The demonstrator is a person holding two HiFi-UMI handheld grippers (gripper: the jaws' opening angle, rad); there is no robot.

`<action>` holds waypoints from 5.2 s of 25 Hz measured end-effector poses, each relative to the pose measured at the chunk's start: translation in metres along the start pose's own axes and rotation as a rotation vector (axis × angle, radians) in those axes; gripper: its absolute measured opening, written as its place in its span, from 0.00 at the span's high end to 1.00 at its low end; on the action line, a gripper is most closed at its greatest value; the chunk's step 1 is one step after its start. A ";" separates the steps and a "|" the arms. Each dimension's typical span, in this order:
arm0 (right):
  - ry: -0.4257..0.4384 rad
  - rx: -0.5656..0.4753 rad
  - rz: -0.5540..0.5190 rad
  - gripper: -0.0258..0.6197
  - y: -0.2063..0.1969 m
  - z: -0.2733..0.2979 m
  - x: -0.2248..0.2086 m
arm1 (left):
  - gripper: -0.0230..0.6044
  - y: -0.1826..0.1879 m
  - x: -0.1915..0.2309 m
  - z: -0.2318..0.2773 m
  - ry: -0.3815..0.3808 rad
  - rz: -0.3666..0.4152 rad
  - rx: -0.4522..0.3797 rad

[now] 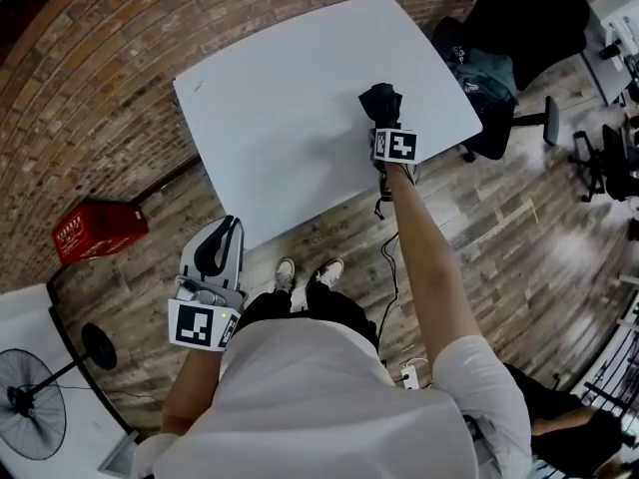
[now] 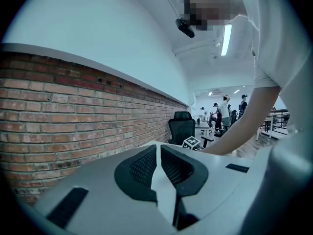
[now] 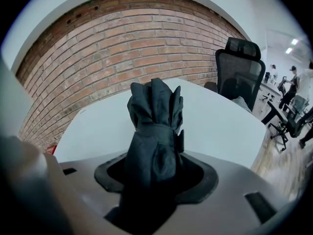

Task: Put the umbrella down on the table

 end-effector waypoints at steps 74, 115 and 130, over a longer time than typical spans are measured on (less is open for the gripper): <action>0.184 -0.297 0.436 0.84 -0.092 -0.174 0.033 | 0.89 0.010 0.006 -0.024 -0.264 -0.011 -0.167; -0.269 -1.013 0.044 0.93 -0.100 -0.543 0.093 | 0.89 0.041 0.027 -0.035 -0.242 0.024 -0.248; -0.250 -0.986 -0.065 0.93 -0.067 -0.511 0.076 | 0.89 0.041 0.018 -0.030 -0.169 0.039 -0.221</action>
Point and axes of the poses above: the fingertips, and each gripper's own axes: z forward along the fingers, x to its left, y out of its top, the point moved 2 cm from there along -z, backward along the fingers, and after that the axes turned 1 degree about -z, right-handed, at the moved point
